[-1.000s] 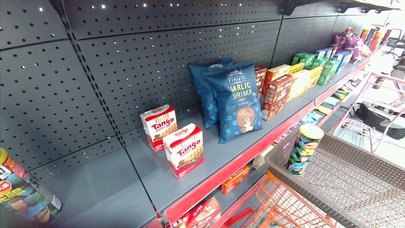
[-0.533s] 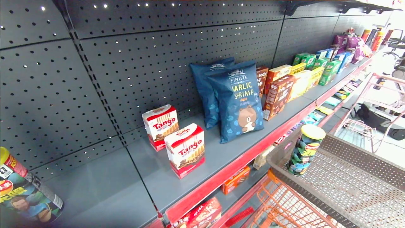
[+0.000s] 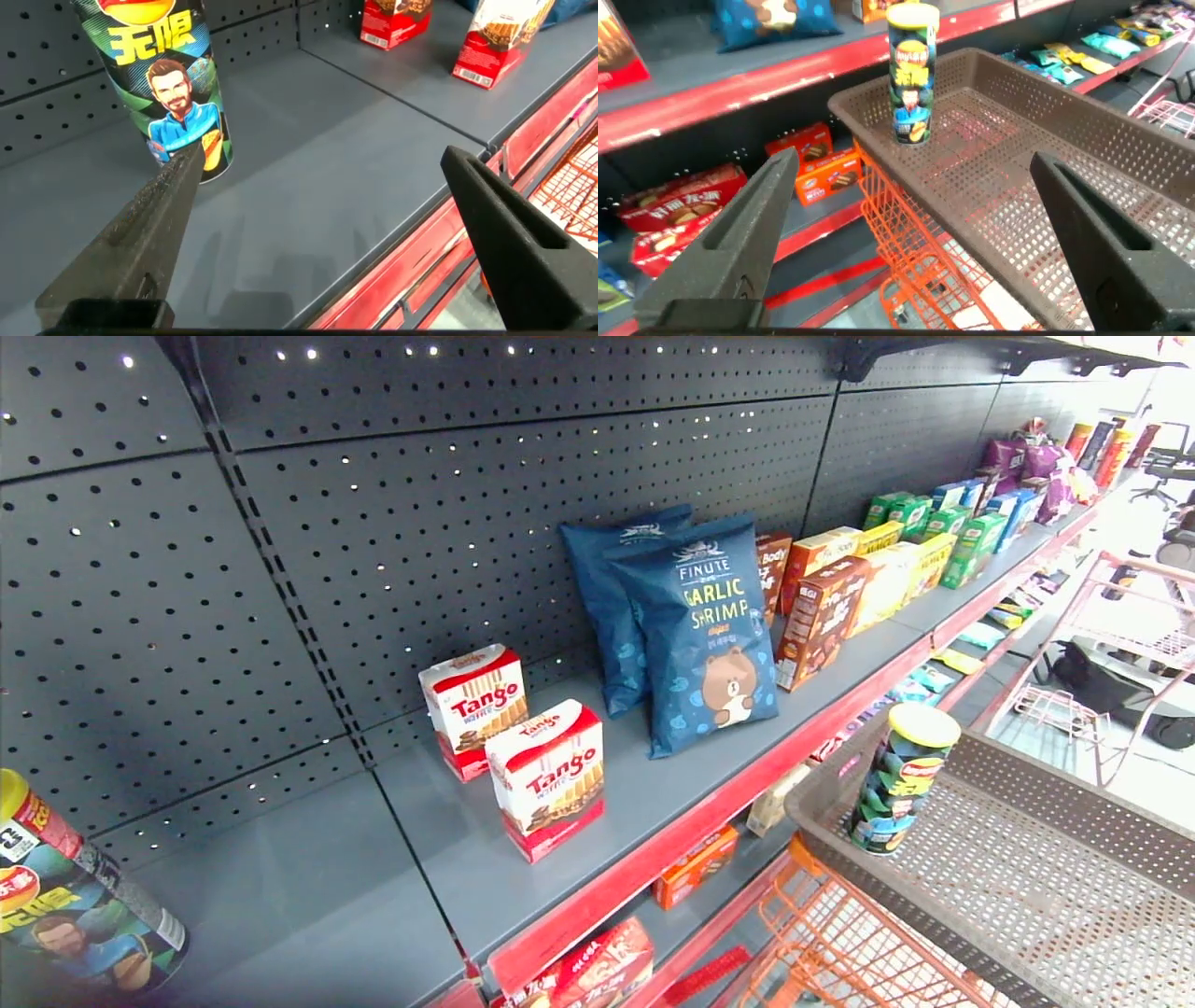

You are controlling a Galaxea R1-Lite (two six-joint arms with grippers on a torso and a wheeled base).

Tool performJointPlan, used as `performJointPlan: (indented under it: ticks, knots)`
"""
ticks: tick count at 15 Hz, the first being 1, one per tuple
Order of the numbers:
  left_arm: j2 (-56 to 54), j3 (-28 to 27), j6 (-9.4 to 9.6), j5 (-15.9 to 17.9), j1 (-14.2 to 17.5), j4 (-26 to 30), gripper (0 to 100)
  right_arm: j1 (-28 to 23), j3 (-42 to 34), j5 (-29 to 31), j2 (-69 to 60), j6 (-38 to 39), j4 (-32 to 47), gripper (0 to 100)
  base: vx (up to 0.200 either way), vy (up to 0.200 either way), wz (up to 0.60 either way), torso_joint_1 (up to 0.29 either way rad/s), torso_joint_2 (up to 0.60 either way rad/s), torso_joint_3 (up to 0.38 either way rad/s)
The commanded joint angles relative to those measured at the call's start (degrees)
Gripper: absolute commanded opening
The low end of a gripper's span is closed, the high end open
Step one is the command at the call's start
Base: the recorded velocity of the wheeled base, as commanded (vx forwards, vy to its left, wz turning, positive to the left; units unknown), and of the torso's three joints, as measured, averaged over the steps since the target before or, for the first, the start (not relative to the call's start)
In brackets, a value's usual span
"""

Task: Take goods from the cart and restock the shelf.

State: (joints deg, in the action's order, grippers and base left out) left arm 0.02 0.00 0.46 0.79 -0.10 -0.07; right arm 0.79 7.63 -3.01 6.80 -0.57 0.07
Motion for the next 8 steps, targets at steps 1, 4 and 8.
performJointPlan:
  ticks: [1,4,8]
  knots:
    - [-0.02,-0.09,0.06,0.0,0.01,-0.01,100,0.09,12.32,-0.42,21.76,0.31,-0.51,100,0.0,0.0,0.0,0.0,0.0,0.0]
    - [-0.02,0.0,0.06,0.0,0.01,-0.01,100,-0.18,13.73,-0.42,28.44,0.13,-1.13,100,0.0,0.0,0.0,0.0,0.0,0.0]
    - [-0.02,0.0,-0.02,0.0,0.01,-0.01,100,-1.41,18.82,6.79,50.33,-0.48,-8.33,100,0.0,0.0,0.0,0.0,0.0,0.0]
